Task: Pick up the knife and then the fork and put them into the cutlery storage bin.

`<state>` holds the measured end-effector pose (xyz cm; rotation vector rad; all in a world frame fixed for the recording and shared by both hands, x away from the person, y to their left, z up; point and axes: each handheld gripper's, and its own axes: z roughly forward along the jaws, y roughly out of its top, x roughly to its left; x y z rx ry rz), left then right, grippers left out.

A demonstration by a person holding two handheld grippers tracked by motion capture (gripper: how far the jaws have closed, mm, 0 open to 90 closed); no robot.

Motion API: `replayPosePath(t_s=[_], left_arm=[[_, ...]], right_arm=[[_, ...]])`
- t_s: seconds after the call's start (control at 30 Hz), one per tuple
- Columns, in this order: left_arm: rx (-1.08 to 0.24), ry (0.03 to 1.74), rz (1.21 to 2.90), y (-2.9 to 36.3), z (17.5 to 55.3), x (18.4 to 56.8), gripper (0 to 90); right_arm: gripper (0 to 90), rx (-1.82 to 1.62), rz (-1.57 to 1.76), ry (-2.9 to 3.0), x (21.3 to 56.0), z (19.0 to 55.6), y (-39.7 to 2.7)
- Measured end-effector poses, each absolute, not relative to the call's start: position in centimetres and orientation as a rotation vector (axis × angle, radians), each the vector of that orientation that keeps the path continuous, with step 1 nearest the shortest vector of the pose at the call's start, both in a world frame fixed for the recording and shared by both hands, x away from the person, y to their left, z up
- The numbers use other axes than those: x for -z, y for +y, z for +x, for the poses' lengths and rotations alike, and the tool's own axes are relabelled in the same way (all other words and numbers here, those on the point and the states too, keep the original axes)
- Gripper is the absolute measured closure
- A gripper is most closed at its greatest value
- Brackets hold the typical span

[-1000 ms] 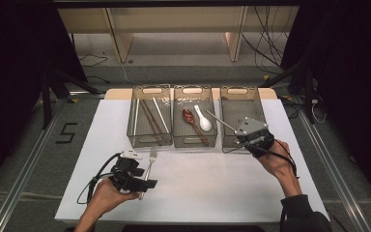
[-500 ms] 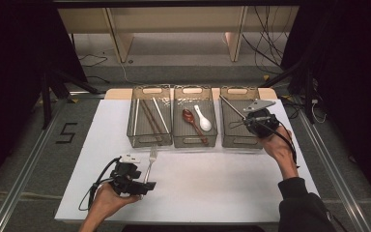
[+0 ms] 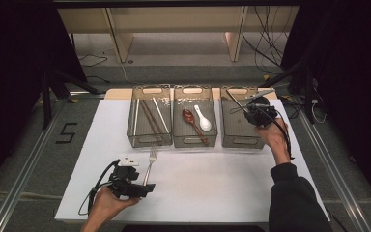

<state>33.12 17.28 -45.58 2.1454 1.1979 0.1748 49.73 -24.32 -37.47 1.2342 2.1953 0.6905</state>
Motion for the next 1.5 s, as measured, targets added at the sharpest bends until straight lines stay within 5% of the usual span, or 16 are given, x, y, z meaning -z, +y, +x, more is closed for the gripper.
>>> replayPosePath(t_s=[0.7,0.73,0.83,1.5], left_arm=[[-0.160,1.210,2.167,17.1,33.1,45.8,22.7],[-0.160,1.210,2.168,17.1,33.1,45.8,22.6],[-0.156,1.209,2.169,17.1,33.1,45.8,22.6],[-0.166,1.263,2.166,17.4,33.5,45.9,22.8]], right_arm=[[87.8,-0.576,1.304,2.219,39.5,52.0,-23.4],[86.2,-0.558,1.309,2.210,39.6,52.1,-23.3],[63.3,-0.603,1.300,2.179,39.1,52.3,-23.2],[33.9,-0.855,1.329,2.205,36.6,48.0,-23.6]])
